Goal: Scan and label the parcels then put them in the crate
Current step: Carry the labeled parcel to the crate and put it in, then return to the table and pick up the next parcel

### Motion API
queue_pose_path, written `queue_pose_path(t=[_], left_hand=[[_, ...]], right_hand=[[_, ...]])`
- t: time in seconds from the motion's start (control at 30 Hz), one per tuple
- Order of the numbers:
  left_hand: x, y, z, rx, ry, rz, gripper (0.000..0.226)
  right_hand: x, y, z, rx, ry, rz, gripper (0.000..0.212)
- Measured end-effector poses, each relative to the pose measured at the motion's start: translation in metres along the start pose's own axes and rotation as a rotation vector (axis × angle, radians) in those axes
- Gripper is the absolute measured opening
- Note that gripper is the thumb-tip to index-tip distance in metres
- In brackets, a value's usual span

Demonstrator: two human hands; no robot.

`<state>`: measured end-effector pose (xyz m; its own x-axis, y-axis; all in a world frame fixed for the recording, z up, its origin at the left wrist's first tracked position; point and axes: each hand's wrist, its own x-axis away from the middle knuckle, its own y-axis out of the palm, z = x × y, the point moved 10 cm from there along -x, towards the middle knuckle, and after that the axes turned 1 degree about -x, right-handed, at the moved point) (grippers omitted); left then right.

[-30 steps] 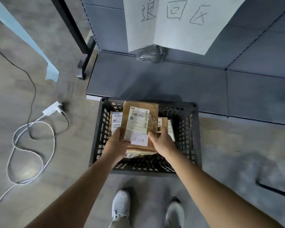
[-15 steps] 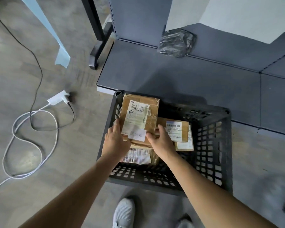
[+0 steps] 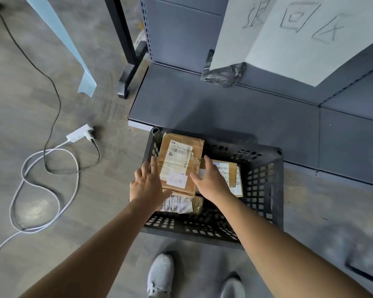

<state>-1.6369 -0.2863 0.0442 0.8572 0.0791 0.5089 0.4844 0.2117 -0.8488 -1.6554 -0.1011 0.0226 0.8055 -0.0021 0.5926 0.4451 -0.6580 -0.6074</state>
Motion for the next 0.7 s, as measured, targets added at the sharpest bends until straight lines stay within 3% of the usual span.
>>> queue_pose_path(t=[0.23, 0.43, 0.7], left_hand=[[0.063, -0.107, 0.031, 0.008, 0.101, 0.026, 0.115], [0.160, -0.221, 0.057, 0.071, 0.228, 0.076, 0.120], [0.292, -0.340, 0.063, 0.167, 0.292, 0.191, 0.108]], right_hand=[[0.095, -0.087, -0.066, 0.082, -0.005, 0.115, 0.072], [0.221, -0.175, -0.119, 0.106, 0.000, 0.242, 0.075], [0.364, -0.240, -0.193, 0.112, -0.077, 0.333, 0.074]])
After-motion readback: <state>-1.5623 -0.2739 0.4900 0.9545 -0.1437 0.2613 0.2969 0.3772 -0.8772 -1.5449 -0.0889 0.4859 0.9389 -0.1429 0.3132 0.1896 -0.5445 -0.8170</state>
